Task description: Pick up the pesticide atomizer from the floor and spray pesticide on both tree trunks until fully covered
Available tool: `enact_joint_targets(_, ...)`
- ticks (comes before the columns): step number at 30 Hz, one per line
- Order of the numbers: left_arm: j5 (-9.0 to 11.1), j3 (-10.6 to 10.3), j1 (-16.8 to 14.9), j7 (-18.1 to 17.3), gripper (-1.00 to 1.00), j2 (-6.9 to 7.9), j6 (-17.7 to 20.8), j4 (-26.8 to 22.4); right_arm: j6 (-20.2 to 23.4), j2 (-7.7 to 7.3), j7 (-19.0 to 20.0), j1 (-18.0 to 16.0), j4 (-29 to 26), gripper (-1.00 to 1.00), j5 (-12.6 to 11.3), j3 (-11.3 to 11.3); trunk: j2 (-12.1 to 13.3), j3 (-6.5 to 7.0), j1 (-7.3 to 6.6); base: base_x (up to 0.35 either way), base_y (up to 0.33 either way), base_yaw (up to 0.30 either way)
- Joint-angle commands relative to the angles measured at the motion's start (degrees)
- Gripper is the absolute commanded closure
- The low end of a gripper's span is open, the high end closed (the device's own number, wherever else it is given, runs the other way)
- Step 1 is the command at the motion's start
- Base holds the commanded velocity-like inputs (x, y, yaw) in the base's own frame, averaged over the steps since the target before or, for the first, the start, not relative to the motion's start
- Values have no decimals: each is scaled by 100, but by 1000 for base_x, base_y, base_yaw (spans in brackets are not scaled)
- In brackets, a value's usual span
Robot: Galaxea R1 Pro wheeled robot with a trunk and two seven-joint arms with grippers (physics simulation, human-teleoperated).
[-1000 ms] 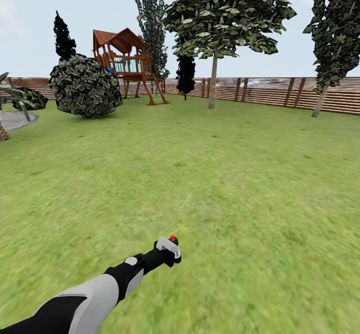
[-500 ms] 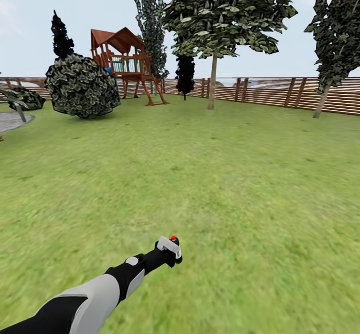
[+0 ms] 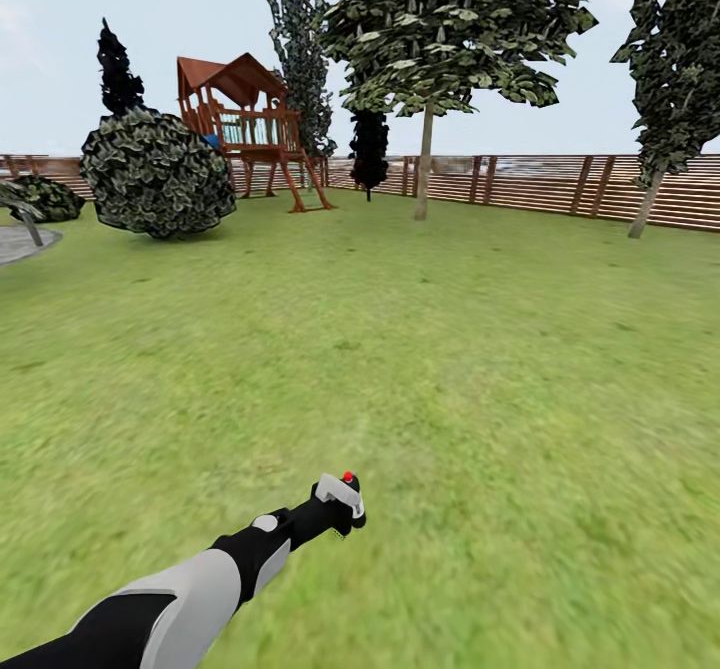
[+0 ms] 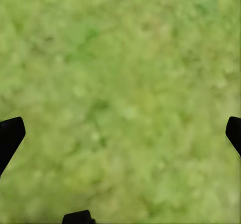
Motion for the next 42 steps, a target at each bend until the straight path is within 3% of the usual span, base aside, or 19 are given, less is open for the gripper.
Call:
enact_joint_targets(1, 2, 7, 0, 5, 100, -1, -1, -1, 0, 0, 0, 0, 0, -100, 0, 0, 0, 0, 0, 349, -157, 0)
enact_joint_targets(42, 2, 7, 0, 5, 100, -1, -3, -1, 0, 0, 0, 0, 0, -100, 0, 0, 0, 0, 0, 349, -158, 0)
